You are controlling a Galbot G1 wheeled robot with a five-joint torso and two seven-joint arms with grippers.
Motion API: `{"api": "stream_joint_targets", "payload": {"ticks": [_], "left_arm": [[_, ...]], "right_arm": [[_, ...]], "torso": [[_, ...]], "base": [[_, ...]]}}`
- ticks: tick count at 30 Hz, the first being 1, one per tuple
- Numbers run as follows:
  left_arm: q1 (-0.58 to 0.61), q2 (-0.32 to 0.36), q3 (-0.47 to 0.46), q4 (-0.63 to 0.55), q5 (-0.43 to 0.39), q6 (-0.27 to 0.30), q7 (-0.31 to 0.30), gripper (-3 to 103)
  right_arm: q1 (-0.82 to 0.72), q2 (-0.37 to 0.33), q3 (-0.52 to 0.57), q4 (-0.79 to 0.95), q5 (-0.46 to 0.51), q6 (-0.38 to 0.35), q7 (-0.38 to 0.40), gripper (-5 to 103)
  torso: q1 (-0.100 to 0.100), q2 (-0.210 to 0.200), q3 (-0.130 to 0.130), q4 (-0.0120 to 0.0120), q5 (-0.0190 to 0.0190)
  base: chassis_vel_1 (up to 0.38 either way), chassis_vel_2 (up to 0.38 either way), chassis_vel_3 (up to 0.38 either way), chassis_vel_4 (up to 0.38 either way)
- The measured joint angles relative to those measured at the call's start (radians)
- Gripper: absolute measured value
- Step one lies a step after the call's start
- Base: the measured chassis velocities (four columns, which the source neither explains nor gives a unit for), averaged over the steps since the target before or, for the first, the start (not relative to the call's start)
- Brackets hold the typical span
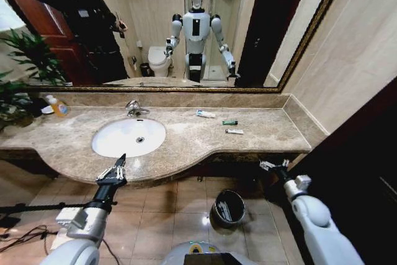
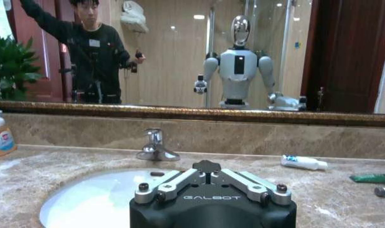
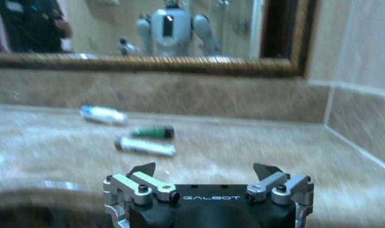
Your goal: Pick up the trash from the sink and place it in the trash bin.
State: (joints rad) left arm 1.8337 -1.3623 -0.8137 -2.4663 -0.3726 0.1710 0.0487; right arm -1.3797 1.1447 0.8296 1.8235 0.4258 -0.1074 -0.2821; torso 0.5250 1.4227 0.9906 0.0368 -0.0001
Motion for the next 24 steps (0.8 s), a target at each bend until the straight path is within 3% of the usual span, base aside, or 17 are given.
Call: {"api": "stream_joint_targets", "payload": {"ticks": [5,9,14,24], "left_arm": [[0.000,0.000,0.000,0.000,0.000,0.000,0.000,0],[0.000,0.000,0.000,0.000,0.000,0.000,0.000,0],[0.000,0.000,0.000,0.000,0.000,0.000,0.000,0],[0.000,0.000,0.000,0.000,0.000,0.000,0.000,0]], "right_arm": [[0.044,-0.020,-0.025,0.011,0.012,-0.037,-0.009,100],[0.132,-0.068,-0.081,-0.020,0.011,-0.092,-0.093,100],[0.265,-0.153,-0.122,-0.128,-0.005,-0.125,-0.267,100],[0.459,-0.258,-0.282,-0.305,-0.001,-0.140,-0.316,100]], "torso": [[0.000,0.000,0.000,0.0000,0.0000],[0.000,0.000,0.000,0.0002,0.0003],[0.000,0.000,0.000,0.0002,0.0003],[0.000,0.000,0.000,0.0000,0.0003]], "base": [[0.000,0.000,0.000,0.000],[0.000,0.000,0.000,0.000],[0.000,0.000,0.000,0.000],[0.000,0.000,0.000,0.000]]}}
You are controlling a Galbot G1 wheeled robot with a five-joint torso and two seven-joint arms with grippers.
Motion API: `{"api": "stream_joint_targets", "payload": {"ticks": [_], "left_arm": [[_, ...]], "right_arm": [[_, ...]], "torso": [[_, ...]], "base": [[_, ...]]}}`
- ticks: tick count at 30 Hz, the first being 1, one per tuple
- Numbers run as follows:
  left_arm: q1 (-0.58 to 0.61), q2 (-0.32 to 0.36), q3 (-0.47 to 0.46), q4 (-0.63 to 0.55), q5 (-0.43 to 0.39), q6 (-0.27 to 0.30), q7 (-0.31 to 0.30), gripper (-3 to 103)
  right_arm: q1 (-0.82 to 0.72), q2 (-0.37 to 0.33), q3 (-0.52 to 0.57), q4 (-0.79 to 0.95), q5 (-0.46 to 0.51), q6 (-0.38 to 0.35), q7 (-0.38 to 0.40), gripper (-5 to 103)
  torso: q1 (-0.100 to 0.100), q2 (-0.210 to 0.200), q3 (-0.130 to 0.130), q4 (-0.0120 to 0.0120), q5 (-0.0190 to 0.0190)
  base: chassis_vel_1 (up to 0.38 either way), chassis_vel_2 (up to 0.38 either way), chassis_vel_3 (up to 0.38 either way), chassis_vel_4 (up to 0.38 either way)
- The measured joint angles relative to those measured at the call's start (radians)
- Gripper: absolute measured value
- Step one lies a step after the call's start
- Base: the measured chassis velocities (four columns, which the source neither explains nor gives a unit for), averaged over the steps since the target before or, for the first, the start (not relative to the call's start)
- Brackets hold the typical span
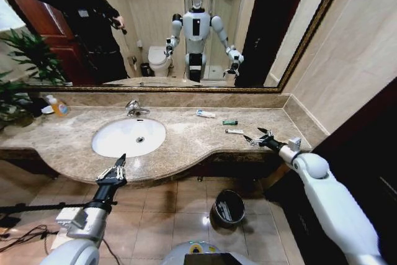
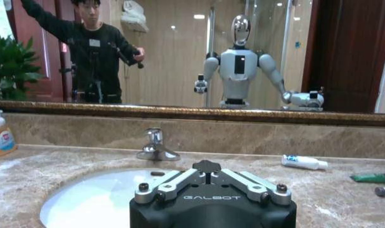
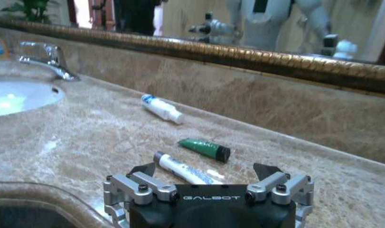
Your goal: Pick up the trash from the sink and place it in the trash bin.
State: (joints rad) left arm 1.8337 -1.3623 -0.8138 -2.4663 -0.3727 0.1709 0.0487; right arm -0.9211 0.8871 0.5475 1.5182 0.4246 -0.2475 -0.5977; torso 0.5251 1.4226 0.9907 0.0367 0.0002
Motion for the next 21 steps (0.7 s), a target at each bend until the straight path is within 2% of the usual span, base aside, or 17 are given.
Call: {"api": "stream_joint_targets", "payload": {"ticks": [6,7,9,14,16,18,19,21], "left_arm": [[0.000,0.000,0.000,0.000,0.000,0.000,0.001,0],[0.000,0.000,0.000,0.000,0.000,0.000,0.000,0],[0.000,0.000,0.000,0.000,0.000,0.000,0.000,0],[0.000,0.000,0.000,0.000,0.000,0.000,0.000,0],[0.000,0.000,0.000,0.000,0.000,0.000,0.000,0],[0.000,0.000,0.000,0.000,0.000,0.000,0.000,0],[0.000,0.000,0.000,0.000,0.000,0.000,0.000,0],[0.000,0.000,0.000,0.000,0.000,0.000,0.000,0]], "right_arm": [[0.133,-0.030,-0.115,-0.087,0.019,-0.020,-0.023,100],[0.160,-0.033,-0.139,-0.105,0.020,-0.025,-0.032,103],[0.235,-0.036,-0.216,-0.161,0.018,-0.036,-0.048,99],[0.309,-0.045,-0.324,-0.225,0.031,-0.055,-0.071,98],[0.345,-0.059,-0.393,-0.258,0.071,-0.071,-0.079,98],[0.356,-0.063,-0.412,-0.269,0.083,-0.075,-0.082,98],[0.370,-0.066,-0.431,-0.284,0.094,-0.078,-0.086,97],[0.385,-0.066,-0.446,-0.301,0.103,-0.082,-0.090,88]], "torso": [[0.000,0.000,0.000,0.0000,-0.0003],[0.000,0.000,0.000,0.0000,-0.0003],[0.000,0.000,0.000,0.0001,-0.0002],[0.000,0.000,0.000,0.0002,-0.0002],[0.000,0.000,0.000,0.0002,0.0000],[0.000,0.000,0.000,0.0001,-0.0002],[0.000,0.000,0.000,0.0001,-0.0002],[0.000,0.000,0.000,0.0000,-0.0002]], "base": [[0.000,0.000,0.000,0.000],[0.000,0.000,0.000,0.000],[0.000,0.000,0.000,0.000],[0.000,0.000,0.000,0.000],[0.000,0.000,0.000,0.000],[0.000,0.000,0.000,0.000],[0.000,0.000,0.000,0.000],[0.000,0.000,0.000,0.000]]}}
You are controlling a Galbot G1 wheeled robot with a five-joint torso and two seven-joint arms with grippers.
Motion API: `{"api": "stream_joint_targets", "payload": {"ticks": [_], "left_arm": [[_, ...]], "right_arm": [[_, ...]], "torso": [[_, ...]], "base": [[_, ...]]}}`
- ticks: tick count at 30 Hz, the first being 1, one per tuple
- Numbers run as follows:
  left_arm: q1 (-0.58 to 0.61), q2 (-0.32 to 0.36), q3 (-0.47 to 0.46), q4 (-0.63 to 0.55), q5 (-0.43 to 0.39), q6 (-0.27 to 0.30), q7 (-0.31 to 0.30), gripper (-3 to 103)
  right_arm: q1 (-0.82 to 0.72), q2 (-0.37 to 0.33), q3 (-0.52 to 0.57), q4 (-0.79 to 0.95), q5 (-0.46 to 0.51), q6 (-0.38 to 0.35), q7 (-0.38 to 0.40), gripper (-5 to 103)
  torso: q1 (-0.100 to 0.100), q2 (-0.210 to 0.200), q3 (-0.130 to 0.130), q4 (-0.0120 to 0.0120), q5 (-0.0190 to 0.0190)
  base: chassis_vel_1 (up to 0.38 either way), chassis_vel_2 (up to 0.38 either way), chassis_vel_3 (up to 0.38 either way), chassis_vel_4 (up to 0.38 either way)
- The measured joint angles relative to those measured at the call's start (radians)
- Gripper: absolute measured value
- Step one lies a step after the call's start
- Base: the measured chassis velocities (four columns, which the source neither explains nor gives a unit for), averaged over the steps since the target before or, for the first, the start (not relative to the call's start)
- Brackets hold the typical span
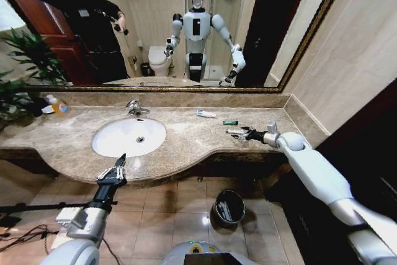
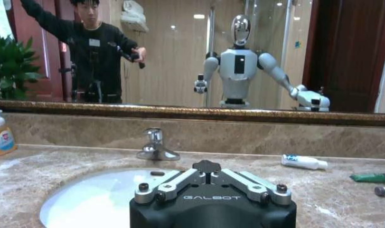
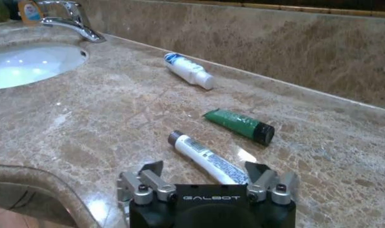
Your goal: Pick up the trash from the sink and place it in the trash bin.
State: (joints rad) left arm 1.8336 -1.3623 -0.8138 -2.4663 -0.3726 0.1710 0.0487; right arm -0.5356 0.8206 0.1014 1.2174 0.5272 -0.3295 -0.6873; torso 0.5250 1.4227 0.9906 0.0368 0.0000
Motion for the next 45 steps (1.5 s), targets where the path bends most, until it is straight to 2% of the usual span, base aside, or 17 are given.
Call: {"api": "stream_joint_targets", "payload": {"ticks": [1,3,4,8,9,10,15,17,21,22,24,27,30,37,41,42,45], "left_arm": [[0.000,0.000,0.000,0.000,0.000,0.000,0.000,0],[0.000,0.000,0.000,0.000,0.000,0.000,0.000,0],[0.000,0.000,0.000,0.000,0.000,0.000,0.000,0],[0.000,0.000,0.000,0.000,0.000,0.000,0.000,0],[0.000,0.000,0.000,0.000,0.000,0.000,0.000,0],[0.000,0.000,0.000,0.000,0.000,0.000,0.000,0],[0.000,0.000,0.000,0.000,0.000,0.000,0.000,0],[0.000,0.000,0.000,0.000,0.000,0.000,0.000,0],[0.000,0.000,0.000,0.000,0.000,0.000,0.000,0],[0.000,0.000,0.000,0.000,0.000,0.000,0.000,0],[0.000,0.000,0.000,0.000,0.000,0.000,0.000,0],[0.000,0.000,0.000,0.000,0.000,0.000,0.000,0],[0.000,0.000,0.000,0.000,0.000,0.000,0.000,0],[0.000,0.000,0.000,0.000,0.000,0.000,0.000,0],[0.000,0.000,0.000,0.000,0.000,0.000,0.000,0],[0.000,0.000,0.000,0.000,0.000,0.000,0.000,0],[0.000,0.000,0.000,0.000,0.000,0.000,0.000,0]], "right_arm": [[0.007,0.001,-0.005,-0.008,0.004,-0.002,-0.001,83],[0.013,0.004,-0.011,-0.016,0.011,-0.006,-0.002,83],[0.019,0.006,-0.016,-0.026,0.019,-0.010,-0.002,75],[0.031,0.012,-0.021,-0.045,0.021,-0.011,-0.005,74],[0.037,0.014,-0.023,-0.055,0.020,-0.012,-0.007,66],[0.039,0.015,-0.023,-0.058,0.020,-0.011,-0.007,66],[0.043,0.016,-0.024,-0.060,0.018,-0.011,-0.008,44],[0.043,0.016,-0.023,-0.059,0.018,-0.012,-0.007,44],[0.038,0.017,-0.016,-0.056,0.008,-0.009,-0.003,23],[0.038,0.017,-0.016,-0.056,0.008,-0.009,-0.003,23],[0.033,0.019,-0.006,-0.050,0.008,-0.005,0.008,13],[0.025,0.022,0.011,-0.032,0.012,-0.005,0.026,8],[-0.011,0.038,0.061,0.033,0.048,0.008,0.103,1],[-0.110,0.065,0.134,0.157,0.096,0.077,0.230,1],[-0.209,0.131,0.221,0.270,0.132,0.111,0.401,1],[-0.209,0.131,0.221,0.270,0.132,0.111,0.401,1],[-0.291,0.180,0.282,0.329,0.112,0.161,0.516,1]], "torso": [[0.000,0.000,0.000,0.0000,-0.0002],[0.000,0.000,0.000,0.0000,-0.0001],[0.000,0.000,0.000,0.0000,0.0000],[0.000,0.000,0.000,0.0000,-0.0001],[0.000,0.000,0.000,0.0000,-0.0001],[0.000,0.000,0.000,0.0000,-0.0001],[0.000,0.000,0.000,0.0000,-0.0001],[0.000,0.000,0.000,0.0000,0.0000],[0.000,0.000,0.000,0.0000,0.0000],[0.000,0.000,0.000,0.0000,0.0000],[0.000,0.000,0.000,0.0000,0.0000],[0.000,0.000,0.000,0.0000,0.0001],[0.000,0.000,0.000,0.0000,-0.0002],[0.000,0.000,0.000,0.0000,0.0000],[0.000,0.000,0.000,0.0001,0.0000],[0.000,0.000,0.000,0.0001,0.0000],[0.000,0.000,0.000,0.0000,-0.0001]], "base": [[0.000,0.000,0.000,0.000],[0.000,0.000,0.000,0.000],[0.000,0.000,0.000,0.000],[0.000,0.000,0.000,0.000],[0.000,0.000,0.000,0.000],[0.000,0.000,0.000,0.000],[0.000,0.000,0.000,0.000],[0.000,0.000,0.000,0.000],[0.000,0.000,0.000,0.000],[0.000,0.000,0.000,0.000],[0.000,0.000,0.000,0.000],[0.000,0.000,0.000,0.000],[0.000,0.000,0.000,0.000],[0.000,0.000,0.000,0.000],[0.000,0.000,0.000,0.000],[0.000,0.000,0.000,0.000],[0.000,0.000,0.000,0.000]]}}
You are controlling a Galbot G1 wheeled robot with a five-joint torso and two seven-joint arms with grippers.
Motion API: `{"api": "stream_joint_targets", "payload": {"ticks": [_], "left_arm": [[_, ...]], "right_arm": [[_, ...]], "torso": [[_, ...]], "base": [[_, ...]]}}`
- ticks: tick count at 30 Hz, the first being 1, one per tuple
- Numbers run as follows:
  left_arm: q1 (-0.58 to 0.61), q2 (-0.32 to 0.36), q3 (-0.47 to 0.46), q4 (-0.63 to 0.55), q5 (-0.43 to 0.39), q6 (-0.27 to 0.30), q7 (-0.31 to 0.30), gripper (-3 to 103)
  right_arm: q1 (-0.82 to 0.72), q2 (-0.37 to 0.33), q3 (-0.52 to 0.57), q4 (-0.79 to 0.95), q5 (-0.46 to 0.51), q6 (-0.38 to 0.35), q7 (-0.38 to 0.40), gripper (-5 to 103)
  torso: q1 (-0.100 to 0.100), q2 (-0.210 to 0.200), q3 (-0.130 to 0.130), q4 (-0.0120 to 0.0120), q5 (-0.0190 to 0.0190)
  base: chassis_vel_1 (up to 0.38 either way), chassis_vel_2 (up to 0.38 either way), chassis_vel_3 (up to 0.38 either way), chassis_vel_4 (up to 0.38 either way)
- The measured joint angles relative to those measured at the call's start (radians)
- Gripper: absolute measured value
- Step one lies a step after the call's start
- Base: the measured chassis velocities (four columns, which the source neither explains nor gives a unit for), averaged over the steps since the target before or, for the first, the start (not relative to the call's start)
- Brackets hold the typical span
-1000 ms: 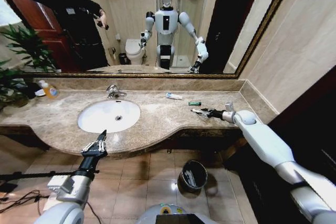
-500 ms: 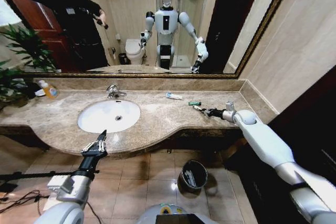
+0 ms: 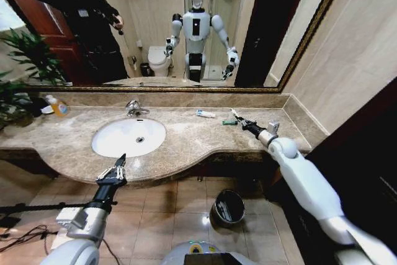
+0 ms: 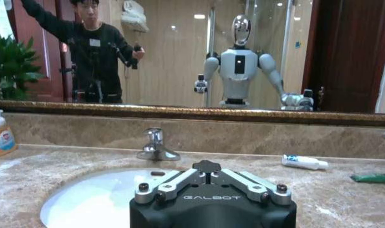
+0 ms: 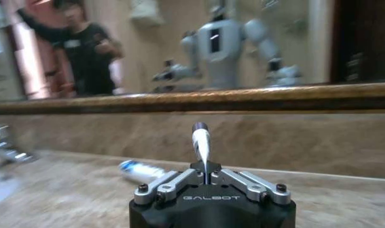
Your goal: Pick up the trash from the sink and place it in the trash bin.
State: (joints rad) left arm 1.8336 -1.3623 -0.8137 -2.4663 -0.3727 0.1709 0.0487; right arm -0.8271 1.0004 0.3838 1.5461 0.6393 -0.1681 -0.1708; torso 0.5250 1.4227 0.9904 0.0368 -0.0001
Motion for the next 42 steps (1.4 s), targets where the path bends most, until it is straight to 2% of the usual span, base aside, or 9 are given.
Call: {"api": "stream_joint_targets", "payload": {"ticks": [7,9,10,12,15,19,29,36,42], "left_arm": [[0.000,0.000,0.000,0.000,0.000,0.000,0.000,0],[0.000,0.000,0.000,0.000,0.000,0.000,0.000,0],[0.000,0.000,0.000,0.000,0.000,0.000,0.000,0],[0.000,0.000,0.000,0.000,0.000,0.000,0.000,0],[0.000,0.000,0.000,0.000,0.000,0.000,0.000,0],[0.000,0.000,0.000,0.000,0.000,0.000,0.000,0],[0.000,0.000,0.000,0.000,0.000,0.000,0.000,0],[0.000,0.000,0.000,0.000,0.000,0.000,0.000,0],[0.000,0.000,0.000,0.000,0.000,0.000,0.000,0]], "right_arm": [[-0.127,0.060,0.081,0.064,-0.088,0.118,0.085,1],[-0.163,0.088,0.101,0.079,-0.128,0.211,0.128,1],[-0.163,0.088,0.101,0.079,-0.128,0.211,0.128,1],[-0.185,0.111,0.108,0.079,-0.180,0.295,0.157,1],[-0.223,0.129,0.122,0.094,-0.224,0.355,0.171,1],[-0.320,0.143,0.141,0.160,-0.242,0.382,0.212,1],[-0.596,0.176,0.171,0.284,-0.274,0.410,0.226,1],[-0.701,0.191,0.155,0.191,-0.317,0.497,0.225,1],[-0.671,0.216,0.135,0.045,-0.350,0.541,0.223,1]], "torso": [[0.000,0.000,0.000,-0.0002,0.0000],[0.000,0.000,0.000,-0.0001,0.0000],[0.000,0.000,0.000,-0.0001,0.0000],[0.000,0.000,0.000,-0.0001,0.0001],[0.000,0.000,0.000,0.0001,0.0002],[0.000,0.000,0.000,0.0000,0.0000],[0.000,0.000,0.000,-0.0001,0.0000],[0.000,0.000,0.000,-0.0001,-0.0002],[0.000,0.000,0.000,0.0000,0.0002]], "base": [[0.000,0.000,0.000,0.000],[0.000,0.000,0.000,0.000],[0.000,0.000,0.000,0.000],[0.000,0.000,0.000,0.000],[0.000,0.000,0.000,0.000],[0.000,0.000,0.000,0.000],[0.000,0.000,0.000,0.000],[0.000,0.000,0.000,0.000],[0.000,0.000,0.000,0.000]]}}
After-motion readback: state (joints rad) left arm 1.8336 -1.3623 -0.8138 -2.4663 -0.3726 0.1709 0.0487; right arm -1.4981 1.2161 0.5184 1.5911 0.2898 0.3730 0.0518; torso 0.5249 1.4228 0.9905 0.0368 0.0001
